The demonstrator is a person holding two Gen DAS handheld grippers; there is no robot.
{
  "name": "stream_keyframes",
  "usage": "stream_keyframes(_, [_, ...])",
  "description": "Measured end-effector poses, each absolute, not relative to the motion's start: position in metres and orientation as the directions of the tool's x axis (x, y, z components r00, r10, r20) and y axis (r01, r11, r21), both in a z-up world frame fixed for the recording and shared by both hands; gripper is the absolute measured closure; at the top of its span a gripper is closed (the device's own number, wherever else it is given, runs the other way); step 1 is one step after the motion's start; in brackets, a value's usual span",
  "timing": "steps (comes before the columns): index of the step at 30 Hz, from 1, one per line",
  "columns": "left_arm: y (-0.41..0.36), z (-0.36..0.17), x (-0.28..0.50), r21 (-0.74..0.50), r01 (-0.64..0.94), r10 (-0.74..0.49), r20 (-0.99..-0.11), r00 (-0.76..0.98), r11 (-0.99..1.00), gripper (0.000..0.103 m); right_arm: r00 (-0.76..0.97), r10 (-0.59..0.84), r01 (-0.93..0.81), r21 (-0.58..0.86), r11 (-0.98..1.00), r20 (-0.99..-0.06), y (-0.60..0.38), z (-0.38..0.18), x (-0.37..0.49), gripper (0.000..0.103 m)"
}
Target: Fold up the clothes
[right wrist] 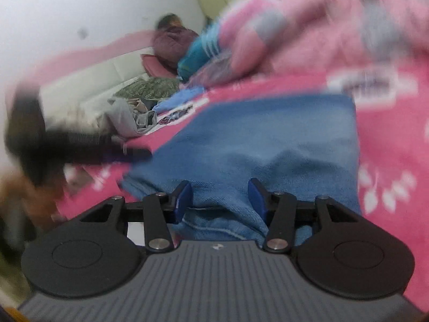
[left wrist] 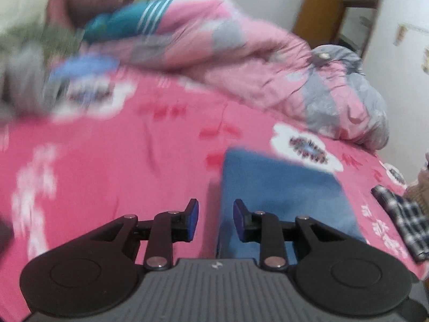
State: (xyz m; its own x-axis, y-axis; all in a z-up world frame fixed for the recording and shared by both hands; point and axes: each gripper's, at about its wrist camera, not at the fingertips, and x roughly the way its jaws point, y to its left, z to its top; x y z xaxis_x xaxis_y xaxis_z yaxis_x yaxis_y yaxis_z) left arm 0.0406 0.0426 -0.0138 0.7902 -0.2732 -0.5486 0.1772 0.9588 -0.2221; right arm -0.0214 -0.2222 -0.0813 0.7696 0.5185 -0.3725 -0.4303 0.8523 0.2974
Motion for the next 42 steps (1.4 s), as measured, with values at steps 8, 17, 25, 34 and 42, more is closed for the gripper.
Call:
stream_keyframes(8, [-0.027, -0.050, 0.116, -0.088, 0.282, -0.268, -0.664, 0.699, 0.955, 0.080, 0.806, 0.502, -0.442, 0.247, 0.863, -0.313, -0.219, -0.087, -0.039, 0.056])
stream_keyframes(17, [-0.029, -0.057, 0.111, -0.052, 0.296, -0.258, -0.646, 0.719, 0.954, 0.080, 0.875, 0.462, -0.304, 0.576, 0.758, -0.146, -0.339, -0.079, -0.054, 0.060])
stream_keyframes(25, [-0.042, -0.061, 0.109, 0.005, 0.273, -0.208, -0.631, 0.747, 0.962, 0.080, 0.750, 0.598, -0.196, 0.768, 0.610, -0.284, -0.348, -0.126, -0.038, 0.083])
stream_keyframes(34, [-0.045, -0.062, 0.108, 0.014, 0.265, -0.199, -0.622, 0.757, 0.964, 0.081, 0.705, 0.624, -0.195, 0.754, 0.628, -0.338, -0.356, -0.116, -0.086, 0.094])
stream_keyframes(42, [-0.033, -0.063, 0.108, -0.047, 0.282, -0.251, -0.608, 0.753, 0.958, 0.080, 0.843, 0.482, -0.182, 0.714, 0.676, -0.241, -0.390, -0.084, -0.049, 0.092])
